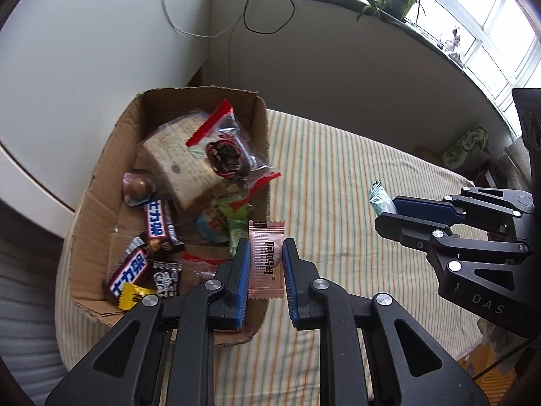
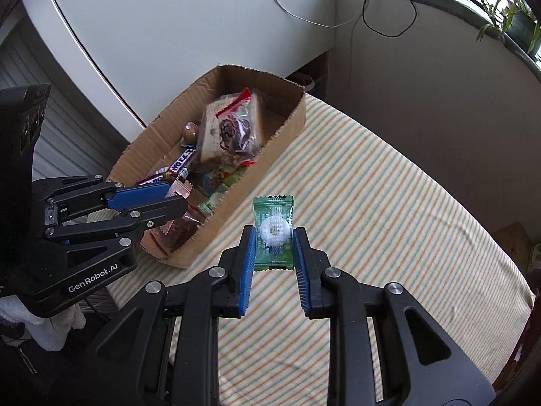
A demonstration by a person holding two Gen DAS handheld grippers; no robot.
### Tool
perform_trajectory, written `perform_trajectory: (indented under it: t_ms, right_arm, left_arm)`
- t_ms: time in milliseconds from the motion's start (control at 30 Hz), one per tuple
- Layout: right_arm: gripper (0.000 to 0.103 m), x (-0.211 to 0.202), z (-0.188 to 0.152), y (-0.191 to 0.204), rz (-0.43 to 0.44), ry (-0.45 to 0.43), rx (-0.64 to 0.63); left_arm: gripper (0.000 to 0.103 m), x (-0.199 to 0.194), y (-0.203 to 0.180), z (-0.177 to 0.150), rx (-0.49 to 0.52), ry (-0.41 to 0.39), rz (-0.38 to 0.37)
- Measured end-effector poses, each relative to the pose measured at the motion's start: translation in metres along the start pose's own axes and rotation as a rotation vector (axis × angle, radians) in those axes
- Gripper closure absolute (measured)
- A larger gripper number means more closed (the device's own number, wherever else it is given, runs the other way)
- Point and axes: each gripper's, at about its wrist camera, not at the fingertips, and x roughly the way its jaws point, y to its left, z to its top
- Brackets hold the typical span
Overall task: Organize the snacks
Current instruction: 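Carry the teal mint packet with the right tool while the left tool carries the pink packet to the box, then open both tools over the box to release the two packets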
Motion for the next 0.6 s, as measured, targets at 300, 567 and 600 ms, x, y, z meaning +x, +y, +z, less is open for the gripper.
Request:
perform_trajectory:
  t_ms: [300, 567, 600]
  right_arm:
    - [0.080, 0.020, 0.021, 0.044, 0.056, 0.019, -0.073]
    - [0.078, 0.022, 0.031, 0.058, 0.074, 0.010, -0.096]
    - [0.078, 0.022, 0.032, 0.059, 0.076, 0.010, -0.098]
  left_arm:
    - [0.086, -0.011, 0.037, -0.007, -0.070, -0.017, 0.044]
    - [0.085, -0.017, 0.059, -0.005, -0.111, -0.036, 0.054]
    - [0.085, -0.019, 0.061, -0.005, -0.115, -0.040, 0.053]
